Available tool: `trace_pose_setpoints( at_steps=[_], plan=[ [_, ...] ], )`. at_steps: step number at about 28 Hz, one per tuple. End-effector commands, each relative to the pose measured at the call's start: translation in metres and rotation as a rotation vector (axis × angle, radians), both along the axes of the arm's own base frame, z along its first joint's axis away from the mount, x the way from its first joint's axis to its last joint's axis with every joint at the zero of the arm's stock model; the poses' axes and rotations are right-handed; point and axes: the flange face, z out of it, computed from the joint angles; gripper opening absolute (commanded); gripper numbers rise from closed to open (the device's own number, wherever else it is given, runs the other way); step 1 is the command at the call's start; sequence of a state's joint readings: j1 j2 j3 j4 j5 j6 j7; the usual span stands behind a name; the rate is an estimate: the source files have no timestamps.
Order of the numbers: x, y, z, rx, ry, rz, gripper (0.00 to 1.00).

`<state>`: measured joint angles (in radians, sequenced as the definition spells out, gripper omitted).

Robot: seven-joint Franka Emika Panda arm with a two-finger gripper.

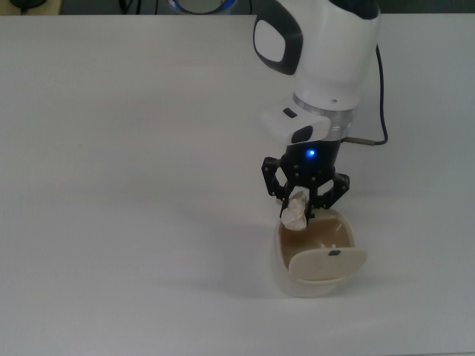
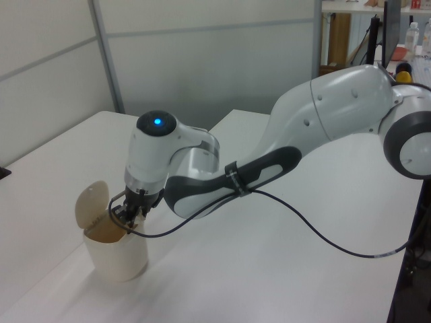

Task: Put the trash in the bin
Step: 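Carry the paper ball over the open cream bin, then open the gripper to drop the paper ball into the bin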

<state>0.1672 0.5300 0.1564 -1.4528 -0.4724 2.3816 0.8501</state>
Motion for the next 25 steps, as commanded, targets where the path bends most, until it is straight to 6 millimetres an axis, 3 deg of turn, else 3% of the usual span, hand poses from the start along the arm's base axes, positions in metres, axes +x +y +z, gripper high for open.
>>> trace_pose_setpoints(
  at_steps=[1, 8, 11, 14, 19, 21, 25],
  plan=[
    [0.002, 0.013, 0.007, 0.001, -0.05, -0.042, 1.0],
    [0.001, 0.013, 0.01, 0.004, -0.053, -0.043, 1.0],
    [0.0, 0.006, 0.028, 0.009, -0.07, -0.046, 1.0],
    [-0.014, 0.001, 0.042, -0.02, -0.046, -0.008, 1.0],
    [-0.037, -0.025, 0.066, 0.016, 0.173, 0.095, 1.0],
    [-0.049, -0.039, 0.091, 0.038, 0.27, 0.18, 1.0],
    [-0.066, -0.066, 0.108, 0.025, 0.387, 0.236, 1.0]
  ],
)
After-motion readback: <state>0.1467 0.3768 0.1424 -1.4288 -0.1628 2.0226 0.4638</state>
